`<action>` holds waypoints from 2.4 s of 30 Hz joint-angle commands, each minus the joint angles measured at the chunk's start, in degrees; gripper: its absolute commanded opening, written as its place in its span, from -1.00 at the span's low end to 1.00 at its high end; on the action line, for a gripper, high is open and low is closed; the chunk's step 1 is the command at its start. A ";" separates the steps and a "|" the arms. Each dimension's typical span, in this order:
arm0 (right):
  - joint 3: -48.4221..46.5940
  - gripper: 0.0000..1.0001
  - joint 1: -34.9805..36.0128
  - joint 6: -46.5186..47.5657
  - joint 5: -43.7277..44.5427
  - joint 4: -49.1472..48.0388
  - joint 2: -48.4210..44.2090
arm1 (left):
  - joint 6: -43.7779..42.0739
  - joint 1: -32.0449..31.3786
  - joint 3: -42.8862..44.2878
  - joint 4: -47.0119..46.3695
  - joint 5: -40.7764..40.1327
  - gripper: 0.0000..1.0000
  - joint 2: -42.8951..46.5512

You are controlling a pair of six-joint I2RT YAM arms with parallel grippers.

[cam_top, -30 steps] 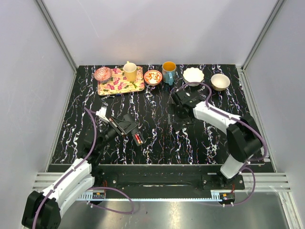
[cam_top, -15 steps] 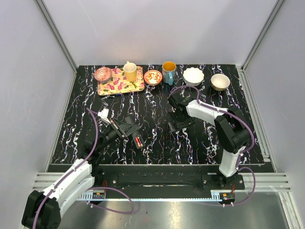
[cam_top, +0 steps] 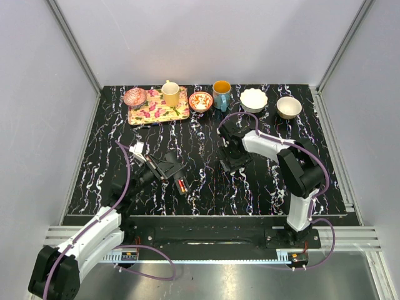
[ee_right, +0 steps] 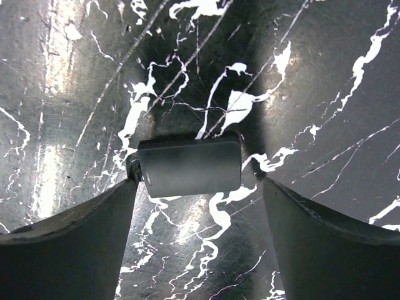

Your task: Load the batteries into the remote control

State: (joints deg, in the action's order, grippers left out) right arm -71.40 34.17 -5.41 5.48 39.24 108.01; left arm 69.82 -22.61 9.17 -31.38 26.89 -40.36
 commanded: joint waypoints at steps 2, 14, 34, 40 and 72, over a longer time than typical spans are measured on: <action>-0.06 0.68 -0.86 1.28 -2.13 -4.61 2.82 | -1.27 -0.15 0.67 -3.78 1.23 -1.00 -0.07; 1.17 0.30 -2.88 -0.47 -5.30 -3.56 2.47 | -0.92 -0.07 0.23 -5.10 0.97 -1.00 -0.69; 15.14 -0.61 -3.76 -73.93 9.46 -8.32 -15.19 | -0.48 -0.15 0.06 -3.87 0.35 -1.00 1.69; 14.80 -0.34 -3.68 -86.08 12.72 -4.80 -12.48 | 0.14 -0.15 0.06 -2.99 -0.18 -1.00 2.83; 7.06 0.91 -3.94 1.36 0.25 -9.80 -10.55 | -1.62 -0.15 -0.21 -0.53 -1.32 -1.00 2.22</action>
State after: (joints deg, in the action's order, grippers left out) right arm -64.51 30.61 -19.18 9.15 31.73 94.54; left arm 68.97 -22.61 8.84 -28.95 26.11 -37.65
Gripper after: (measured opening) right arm 0.965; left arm 0.220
